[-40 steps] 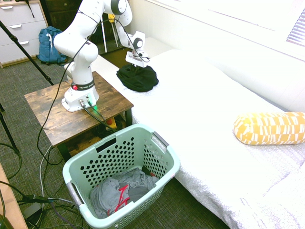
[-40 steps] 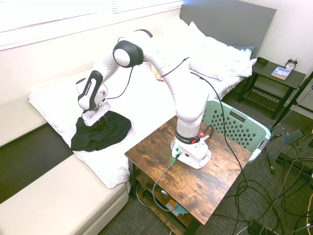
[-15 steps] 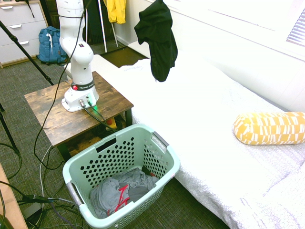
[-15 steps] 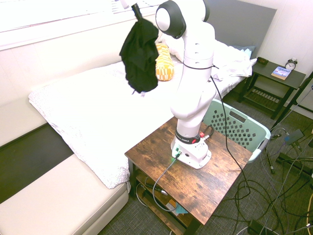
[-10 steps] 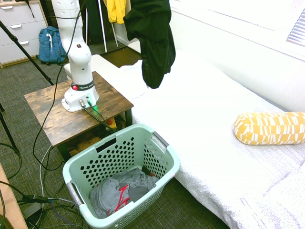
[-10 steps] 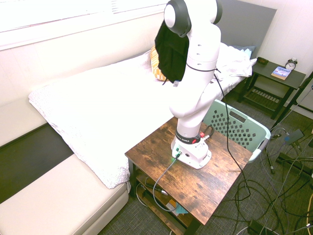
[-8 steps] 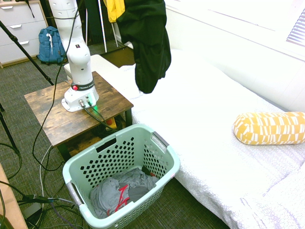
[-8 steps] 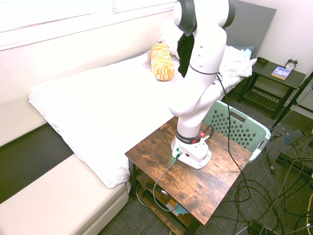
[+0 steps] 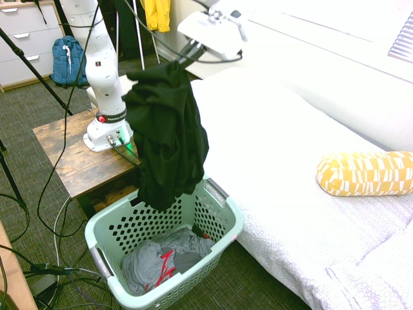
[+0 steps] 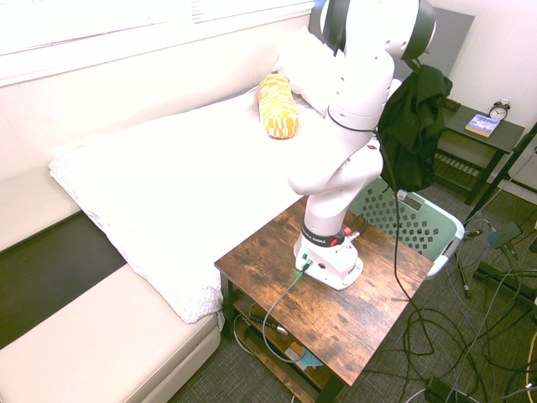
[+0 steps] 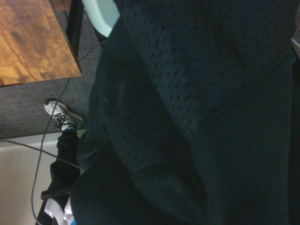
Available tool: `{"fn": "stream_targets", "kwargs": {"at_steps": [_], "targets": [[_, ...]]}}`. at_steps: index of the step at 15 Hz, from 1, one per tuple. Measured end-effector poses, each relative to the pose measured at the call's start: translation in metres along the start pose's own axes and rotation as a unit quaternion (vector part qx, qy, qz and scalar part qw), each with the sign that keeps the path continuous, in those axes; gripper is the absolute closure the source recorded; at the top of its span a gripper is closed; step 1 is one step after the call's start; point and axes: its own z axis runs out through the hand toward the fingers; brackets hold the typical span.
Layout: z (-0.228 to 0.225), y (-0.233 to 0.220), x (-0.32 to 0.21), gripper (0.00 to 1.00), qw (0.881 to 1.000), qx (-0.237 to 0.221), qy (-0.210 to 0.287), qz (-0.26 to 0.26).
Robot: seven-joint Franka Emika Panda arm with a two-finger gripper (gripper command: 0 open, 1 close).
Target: Put my clothes in the laundry bag
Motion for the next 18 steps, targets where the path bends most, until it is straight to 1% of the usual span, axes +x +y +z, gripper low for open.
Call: {"fn": "stream_targets", "kwargs": {"at_steps": [2, 4, 5, 6, 8, 10, 11, 12, 14, 16, 18], "targets": [[0.047, -0.042, 0.020, 0.00, 1.000, -0.003, -0.008, -0.004], [0.091, -0.083, 0.032, 0.00, 1.000, -0.007, -0.002, -0.002], [0.105, -0.099, 0.034, 0.00, 1.000, -0.009, 0.003, -0.001], [0.113, -0.106, 0.036, 0.00, 1.000, -0.013, 0.009, 0.001], [0.118, -0.105, 0.042, 0.00, 0.999, -0.021, 0.022, 0.012], [0.115, -0.107, 0.047, 0.00, 0.999, -0.020, 0.036, 0.012], [0.104, -0.112, 0.048, 0.00, 0.999, -0.003, 0.044, -0.001], [0.082, -0.120, 0.045, 0.00, 0.998, 0.027, 0.056, -0.018], [0.010, -0.132, 0.031, 0.00, 0.990, 0.086, 0.102, -0.033], [-0.081, -0.151, 0.008, 0.00, 0.975, 0.136, 0.172, -0.035], [-0.166, -0.196, -0.015, 0.00, 0.954, 0.186, 0.235, -0.020]]}}
